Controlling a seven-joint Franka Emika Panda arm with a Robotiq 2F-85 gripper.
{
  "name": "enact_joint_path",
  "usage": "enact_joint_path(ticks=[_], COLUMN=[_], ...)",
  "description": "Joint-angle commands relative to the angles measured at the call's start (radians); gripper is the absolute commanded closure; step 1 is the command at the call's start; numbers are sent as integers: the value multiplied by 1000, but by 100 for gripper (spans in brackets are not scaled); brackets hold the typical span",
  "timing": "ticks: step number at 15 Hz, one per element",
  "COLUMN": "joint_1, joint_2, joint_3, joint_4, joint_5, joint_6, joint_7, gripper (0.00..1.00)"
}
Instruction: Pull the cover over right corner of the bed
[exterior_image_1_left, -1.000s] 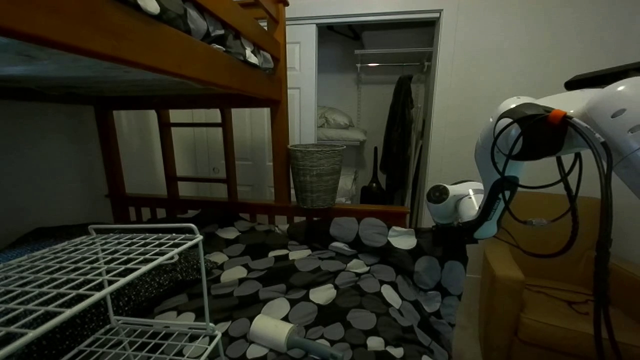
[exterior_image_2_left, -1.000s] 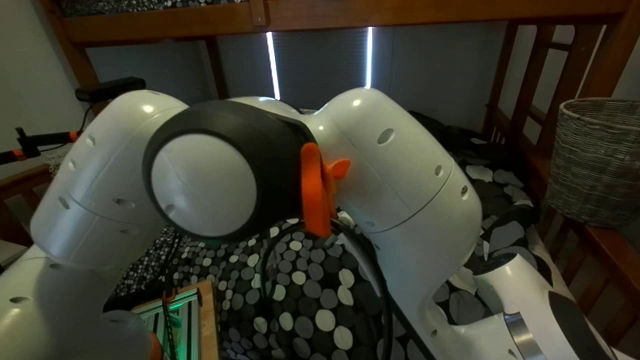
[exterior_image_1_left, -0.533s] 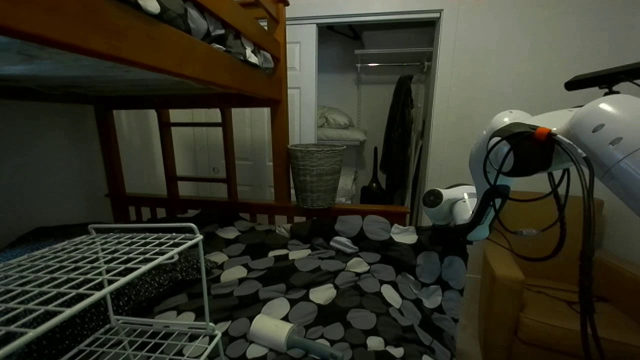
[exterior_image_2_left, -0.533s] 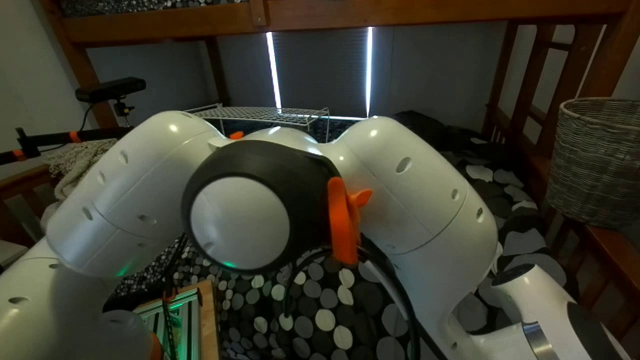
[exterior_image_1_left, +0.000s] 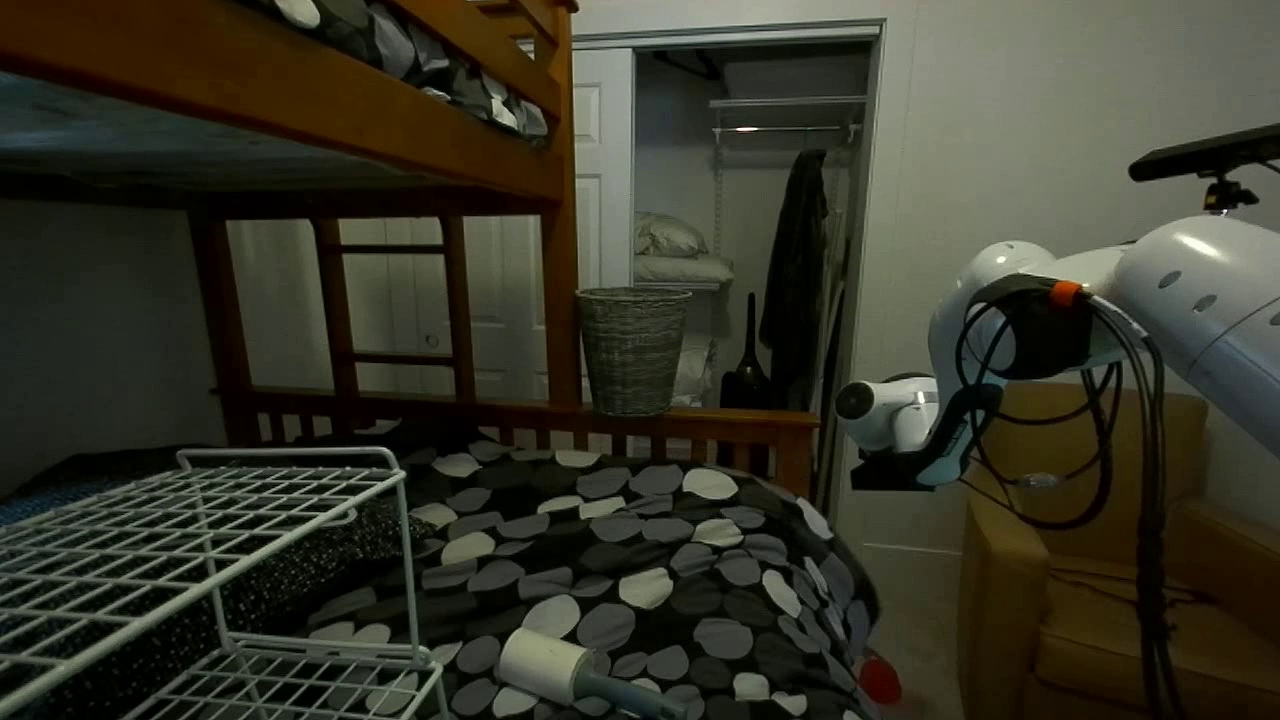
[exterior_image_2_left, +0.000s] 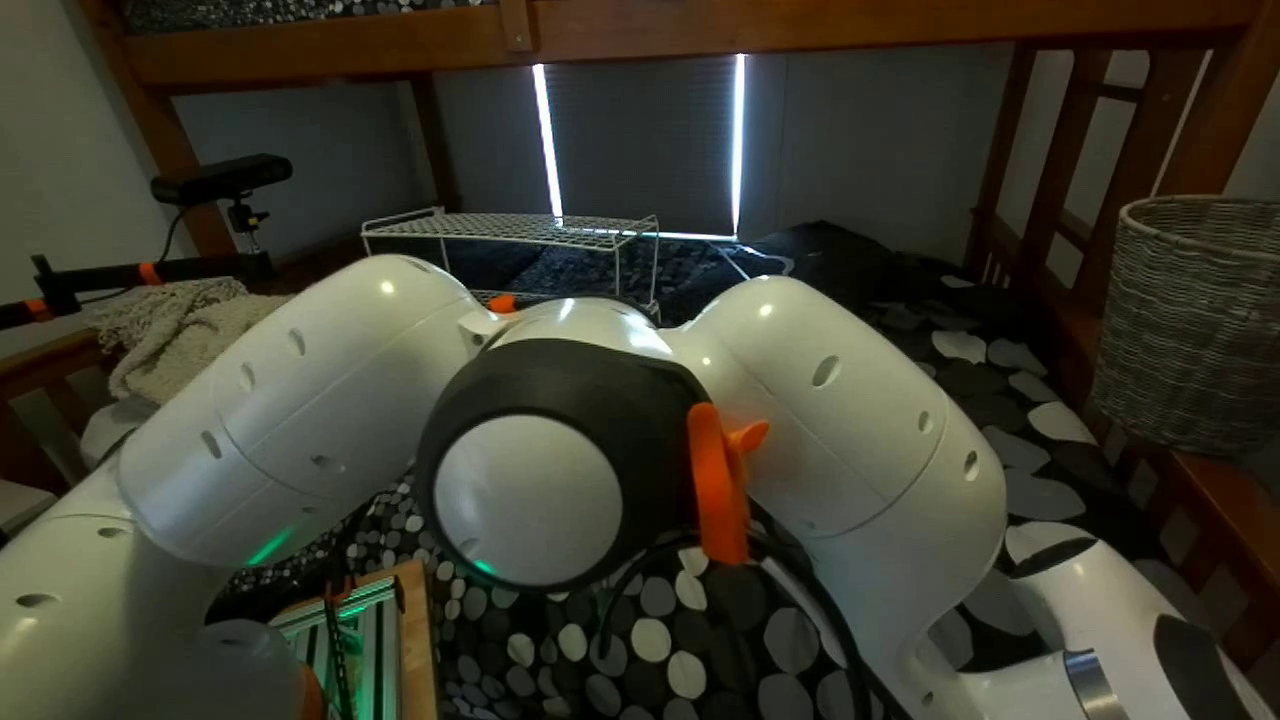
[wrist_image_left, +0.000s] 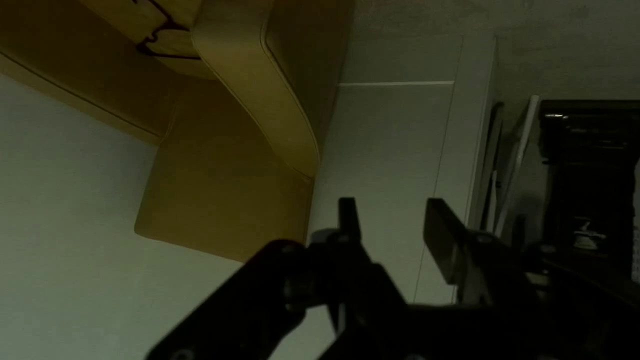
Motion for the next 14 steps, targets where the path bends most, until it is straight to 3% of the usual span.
enact_joint_path(ticks=[1,5,14], joint_1=[-11,-4,7], joint_2=[33,-31,-293], joint_3=[2,16,75], joint_4=[52,-20,-301], joint_5=[53,109,254], joint_6=[-26,-54,6], joint_7=[-28,-128,-522], gripper=[27,0,0])
